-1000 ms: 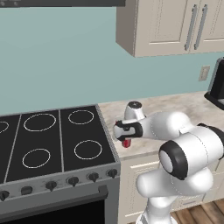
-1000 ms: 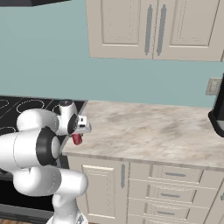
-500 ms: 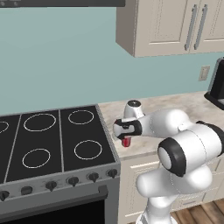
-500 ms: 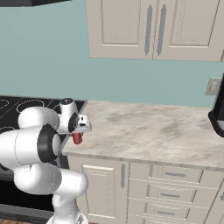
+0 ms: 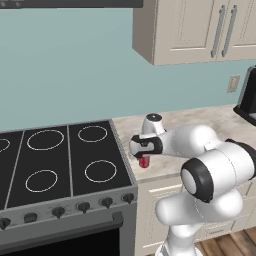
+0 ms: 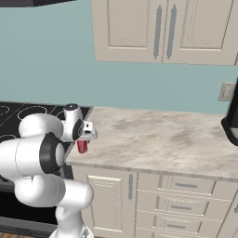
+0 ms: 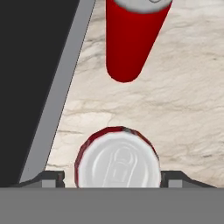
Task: Four empty soda cans are scattered around the kitchen. Gather all the cans and cluster them next to the stove for recycling.
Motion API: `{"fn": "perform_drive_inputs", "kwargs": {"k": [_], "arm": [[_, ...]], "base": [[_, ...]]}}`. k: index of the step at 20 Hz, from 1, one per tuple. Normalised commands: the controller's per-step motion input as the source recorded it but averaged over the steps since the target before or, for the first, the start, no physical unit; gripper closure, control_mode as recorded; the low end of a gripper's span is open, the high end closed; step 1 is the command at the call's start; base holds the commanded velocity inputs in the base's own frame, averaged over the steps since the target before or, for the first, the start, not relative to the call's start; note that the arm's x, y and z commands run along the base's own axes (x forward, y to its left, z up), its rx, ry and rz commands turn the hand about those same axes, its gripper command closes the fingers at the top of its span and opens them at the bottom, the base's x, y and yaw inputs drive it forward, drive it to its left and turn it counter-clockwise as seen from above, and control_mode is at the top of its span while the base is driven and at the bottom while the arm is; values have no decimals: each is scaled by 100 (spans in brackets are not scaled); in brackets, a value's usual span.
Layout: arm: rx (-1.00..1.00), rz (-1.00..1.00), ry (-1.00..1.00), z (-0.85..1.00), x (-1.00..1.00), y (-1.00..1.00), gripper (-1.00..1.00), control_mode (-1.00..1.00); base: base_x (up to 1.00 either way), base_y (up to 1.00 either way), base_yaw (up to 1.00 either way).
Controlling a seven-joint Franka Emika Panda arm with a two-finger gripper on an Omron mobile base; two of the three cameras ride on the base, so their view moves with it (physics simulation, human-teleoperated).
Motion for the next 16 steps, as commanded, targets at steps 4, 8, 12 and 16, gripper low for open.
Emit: {"fn": "perform_drive_inputs", "kwargs": {"k": [4, 8, 12, 16], "arm": [[2, 0, -1, 10, -1, -1, -100, -100], [2, 0, -1, 30, -7, -5, -100, -100], [1, 0, 0, 37, -22, -3, -100, -100], [2, -1, -2, 40, -38, -8, -100, -100]], "base": [[0, 0, 0], [0, 0, 0], [0, 0, 0], [0, 0, 0]]}}
